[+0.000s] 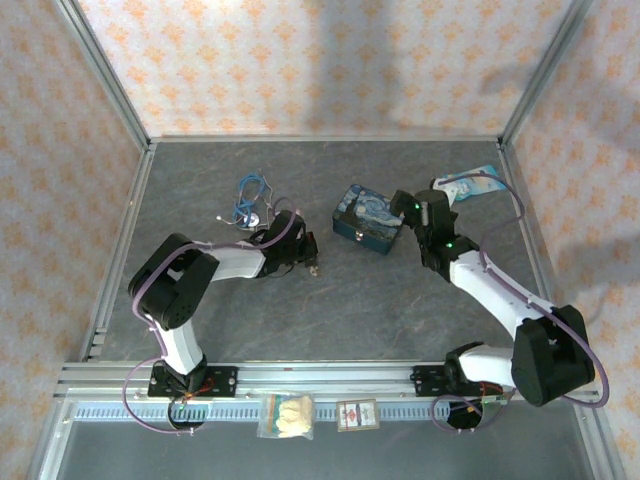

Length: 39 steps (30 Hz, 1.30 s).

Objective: Unlock a padlock with a key

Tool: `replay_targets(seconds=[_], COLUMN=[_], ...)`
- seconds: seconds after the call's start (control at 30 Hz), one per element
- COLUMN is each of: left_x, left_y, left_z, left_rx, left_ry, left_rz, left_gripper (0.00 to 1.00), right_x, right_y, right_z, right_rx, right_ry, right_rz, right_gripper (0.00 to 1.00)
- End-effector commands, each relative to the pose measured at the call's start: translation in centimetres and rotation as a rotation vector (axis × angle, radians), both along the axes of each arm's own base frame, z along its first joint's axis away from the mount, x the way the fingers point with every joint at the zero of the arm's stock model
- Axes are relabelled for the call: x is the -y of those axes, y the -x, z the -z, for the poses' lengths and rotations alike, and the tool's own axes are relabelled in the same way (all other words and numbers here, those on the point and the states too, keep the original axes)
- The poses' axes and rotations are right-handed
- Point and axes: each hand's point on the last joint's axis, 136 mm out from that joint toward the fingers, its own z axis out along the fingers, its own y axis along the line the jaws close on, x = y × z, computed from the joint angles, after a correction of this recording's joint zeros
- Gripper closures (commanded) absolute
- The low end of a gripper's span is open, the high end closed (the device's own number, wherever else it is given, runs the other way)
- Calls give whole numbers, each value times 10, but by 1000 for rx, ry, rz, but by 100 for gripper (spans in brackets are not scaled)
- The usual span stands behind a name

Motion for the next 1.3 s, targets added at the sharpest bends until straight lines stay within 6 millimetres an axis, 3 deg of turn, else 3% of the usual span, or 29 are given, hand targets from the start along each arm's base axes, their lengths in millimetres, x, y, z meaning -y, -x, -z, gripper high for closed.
replay_targets(seconds=[0.0,0.2,0.3,0.4,0.6,0.8,0.97,1.03,1.13,1.27], left_x=[-2,-6,-16,-37,-112,-203,-266,-287,-307,-324], left_y=[-1,-5,-11,-21,-32,-15,13,30,50,61], left_z=[10,-5,-31,-66,-132,-172,-182,-183,-175,-160], left_rx=[-14,27,94,189,390,506,602,652,692,687], left_ry=[-46,-57,-69,-100,-281,-461,-600,-671,-738,-761], left_rz=[2,-14,-42,-102,-284,-544,-733,-812,-893,-963], left_gripper=[86,61,58,52,31,3,1,1,1,1], right_x=[14,25,42,60,77,68,76,79,82,92], right_y=[4,6,10,13,14,17,14,9,11,22], right_z=[2,23,25,26,45,39,36,44,47,52], right_rx=[11,25,68,104,124,287,339,316,321,372], right_ry=[55,160,211,236,278,270,357,348,328,250], right_rz=[52,55,108,149,126,60,93,99,104,87], right_gripper=[0,0,0,0,0,0,0,0,0,0])
